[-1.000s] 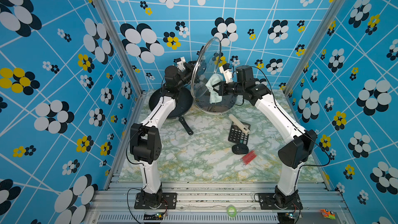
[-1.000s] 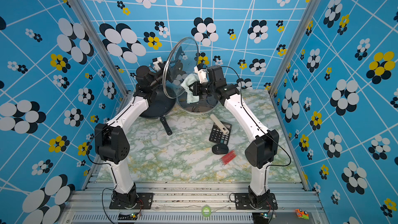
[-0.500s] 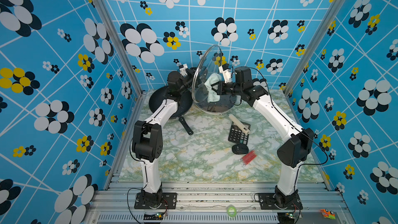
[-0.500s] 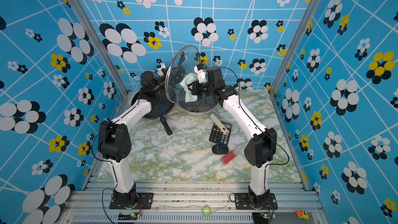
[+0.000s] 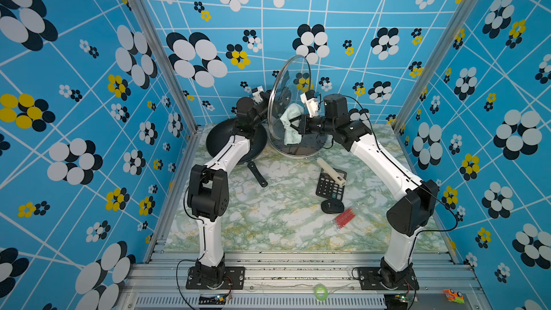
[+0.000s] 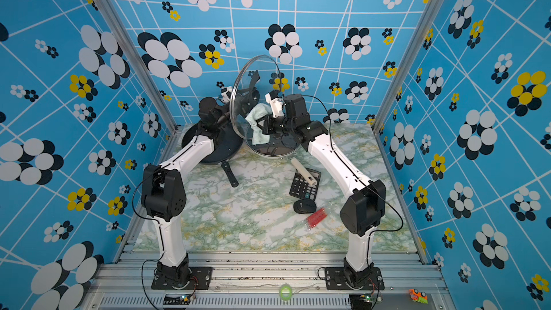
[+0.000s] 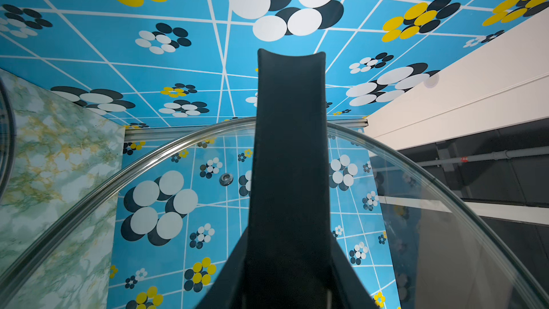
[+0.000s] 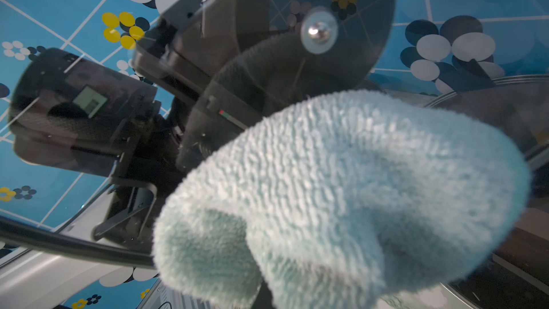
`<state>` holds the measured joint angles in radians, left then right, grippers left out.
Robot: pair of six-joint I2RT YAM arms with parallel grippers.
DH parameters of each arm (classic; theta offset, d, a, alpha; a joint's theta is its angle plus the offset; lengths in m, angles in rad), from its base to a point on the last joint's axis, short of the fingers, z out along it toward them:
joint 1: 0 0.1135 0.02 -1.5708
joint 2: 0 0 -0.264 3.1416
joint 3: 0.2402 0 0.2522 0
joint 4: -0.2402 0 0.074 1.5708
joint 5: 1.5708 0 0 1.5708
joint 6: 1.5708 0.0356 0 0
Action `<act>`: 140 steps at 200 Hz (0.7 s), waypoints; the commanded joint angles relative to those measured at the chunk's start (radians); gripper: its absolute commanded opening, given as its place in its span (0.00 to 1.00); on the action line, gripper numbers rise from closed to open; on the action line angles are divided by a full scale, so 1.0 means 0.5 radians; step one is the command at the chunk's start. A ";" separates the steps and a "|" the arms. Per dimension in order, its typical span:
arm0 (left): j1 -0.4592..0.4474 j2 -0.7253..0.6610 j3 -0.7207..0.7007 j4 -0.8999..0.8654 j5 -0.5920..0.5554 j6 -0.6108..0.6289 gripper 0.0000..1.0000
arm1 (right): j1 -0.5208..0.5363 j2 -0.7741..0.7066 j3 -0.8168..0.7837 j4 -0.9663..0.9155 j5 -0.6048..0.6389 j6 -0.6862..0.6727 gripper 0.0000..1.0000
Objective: Wipe the pot lid with a cloth
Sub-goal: Wipe the pot lid.
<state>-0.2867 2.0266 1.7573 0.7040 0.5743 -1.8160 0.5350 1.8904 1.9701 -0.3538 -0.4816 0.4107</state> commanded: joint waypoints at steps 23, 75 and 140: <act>-0.081 -0.018 0.078 0.426 -0.072 -0.221 0.00 | -0.015 0.323 0.818 -0.218 -0.009 -0.167 0.00; -0.085 -0.060 -0.002 0.558 -0.059 -0.275 0.00 | -0.249 0.678 1.310 -0.318 0.074 0.035 0.00; -0.083 0.021 0.127 0.541 -0.051 -0.273 0.00 | -0.101 0.217 0.240 0.036 -0.097 0.104 0.00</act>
<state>-0.3126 2.0525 1.7401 0.7872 0.5327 -1.9266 0.4129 2.0869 2.2257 -0.4133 -0.4885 0.4393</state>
